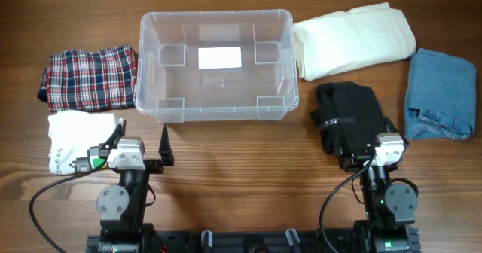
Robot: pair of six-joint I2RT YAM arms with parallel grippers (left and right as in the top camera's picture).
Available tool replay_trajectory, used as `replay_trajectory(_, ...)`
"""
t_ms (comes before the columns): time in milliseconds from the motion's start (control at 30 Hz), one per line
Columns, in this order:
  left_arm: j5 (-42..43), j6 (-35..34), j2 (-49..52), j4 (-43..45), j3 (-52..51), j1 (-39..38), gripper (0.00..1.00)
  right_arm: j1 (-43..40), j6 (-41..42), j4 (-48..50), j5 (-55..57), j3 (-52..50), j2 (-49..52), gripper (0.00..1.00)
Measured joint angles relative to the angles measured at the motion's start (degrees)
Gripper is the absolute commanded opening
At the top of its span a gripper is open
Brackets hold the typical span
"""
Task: Pack container
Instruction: 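Raise the right gripper from rest toward the cream cloth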
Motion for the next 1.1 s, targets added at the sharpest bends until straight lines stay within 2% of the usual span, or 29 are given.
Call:
replay_trajectory(33, 0.0, 0.0, 0.0, 0.0, 0.0, 0.0, 1.00, 0.0, 0.0, 0.0, 0.0, 0.0, 0.0, 1.00)
replay_trajectory(133, -1.7, -7.0, 0.0, 0.0, 0.0, 0.0, 1.00, 0.0, 0.0, 0.0, 0.0, 0.0, 0.0, 1.00)
replay_trajectory(333, -3.1, -10.7, 0.0, 0.0, 0.0, 0.0, 1.00, 0.0, 0.0, 0.0, 0.0, 0.0, 0.0, 1.00)
replay_trajectory(1100, -3.1, -11.5, 0.0, 0.0, 0.0, 0.0, 1.00, 0.0, 0.0, 0.0, 0.0, 0.0, 0.0, 0.99)
